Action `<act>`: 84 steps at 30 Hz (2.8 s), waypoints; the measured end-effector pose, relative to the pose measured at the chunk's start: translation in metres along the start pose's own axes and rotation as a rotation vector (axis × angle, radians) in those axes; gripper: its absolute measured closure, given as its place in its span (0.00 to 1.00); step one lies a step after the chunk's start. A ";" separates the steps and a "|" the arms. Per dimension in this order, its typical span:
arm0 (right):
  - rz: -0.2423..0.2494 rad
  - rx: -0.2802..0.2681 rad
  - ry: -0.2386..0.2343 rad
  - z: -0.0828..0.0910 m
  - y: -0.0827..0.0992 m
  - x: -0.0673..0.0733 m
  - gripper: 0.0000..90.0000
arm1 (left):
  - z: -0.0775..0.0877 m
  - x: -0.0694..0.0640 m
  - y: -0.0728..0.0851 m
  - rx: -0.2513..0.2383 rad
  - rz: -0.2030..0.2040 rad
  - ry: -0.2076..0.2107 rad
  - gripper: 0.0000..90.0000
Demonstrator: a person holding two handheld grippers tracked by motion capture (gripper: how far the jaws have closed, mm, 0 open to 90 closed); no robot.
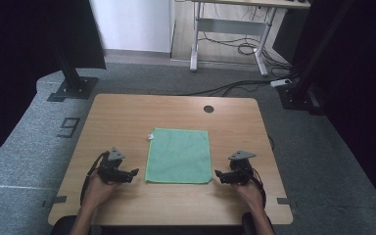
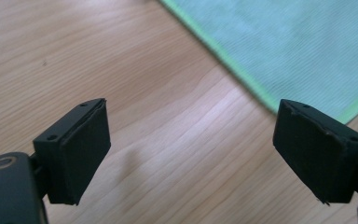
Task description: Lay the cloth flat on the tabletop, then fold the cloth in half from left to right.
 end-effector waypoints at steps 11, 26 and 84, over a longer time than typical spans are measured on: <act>-0.024 0.044 0.014 -0.012 0.016 -0.016 0.00 | -0.021 0.004 0.017 0.050 -0.008 0.022 0.01; -0.031 0.005 0.027 -0.020 0.017 -0.017 0.00 | -0.025 0.005 0.016 0.032 -0.005 0.023 0.00; 0.007 0.084 0.100 -0.013 0.015 -0.001 0.03 | -0.025 0.005 0.016 0.034 -0.001 0.018 0.00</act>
Point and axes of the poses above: each handheld gripper's, and its own axes: z roughly backward along the jaws, y roughly out of its underside, x roughly to its left, the point moved 8 cm from there along -z, roughly forward along the jaws, and after that the axes turned 5 degrees about -z, right-handed, at the moved point
